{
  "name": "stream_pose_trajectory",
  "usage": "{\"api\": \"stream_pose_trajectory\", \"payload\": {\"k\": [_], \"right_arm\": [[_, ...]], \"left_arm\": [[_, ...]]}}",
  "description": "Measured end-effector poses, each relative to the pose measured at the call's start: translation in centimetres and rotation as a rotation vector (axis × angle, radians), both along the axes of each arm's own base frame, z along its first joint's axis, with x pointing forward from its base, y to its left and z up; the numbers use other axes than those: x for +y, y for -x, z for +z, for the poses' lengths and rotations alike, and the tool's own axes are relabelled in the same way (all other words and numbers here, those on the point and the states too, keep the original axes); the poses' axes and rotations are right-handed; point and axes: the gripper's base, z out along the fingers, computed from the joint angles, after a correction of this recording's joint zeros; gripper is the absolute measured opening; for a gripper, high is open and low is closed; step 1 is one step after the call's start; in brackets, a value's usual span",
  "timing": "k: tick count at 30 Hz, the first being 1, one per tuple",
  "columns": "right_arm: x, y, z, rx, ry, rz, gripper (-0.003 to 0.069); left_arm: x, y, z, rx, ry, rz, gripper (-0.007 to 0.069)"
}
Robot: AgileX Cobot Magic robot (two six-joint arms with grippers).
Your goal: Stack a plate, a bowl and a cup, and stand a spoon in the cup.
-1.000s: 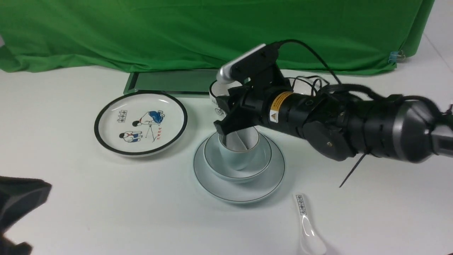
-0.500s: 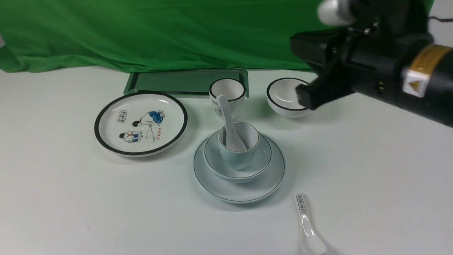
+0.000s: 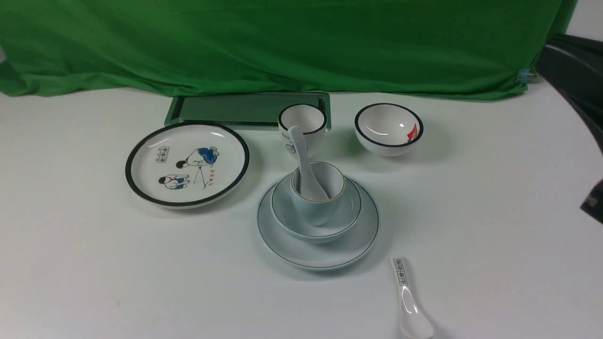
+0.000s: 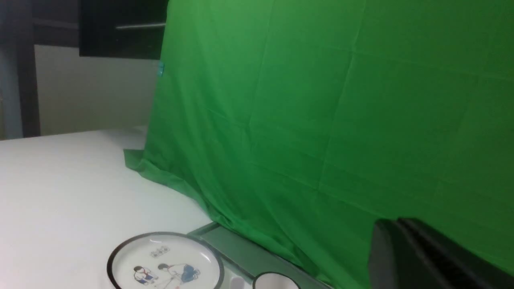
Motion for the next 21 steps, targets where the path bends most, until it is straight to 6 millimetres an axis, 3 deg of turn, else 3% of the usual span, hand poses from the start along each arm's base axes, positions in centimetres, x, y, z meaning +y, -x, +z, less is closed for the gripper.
{"api": "stream_pose_trajectory", "payload": {"k": [9,12,21], "right_arm": [[-0.2,0.1,-0.4,0.030,0.022,-0.011,0.0039],[-0.4,0.3,-0.3,0.040,0.023,-0.016,0.0013],[-3.7,3.7,-1.5,0.201,-0.008,-0.084,0.0007]], "left_arm": [[0.0,0.0,0.0,0.000,0.000,0.000,-0.0031],[0.0,0.0,0.0,-0.001,0.000,0.000,-0.0031],[0.0,0.0,0.0,-0.001,0.000,0.000,-0.0031]]}}
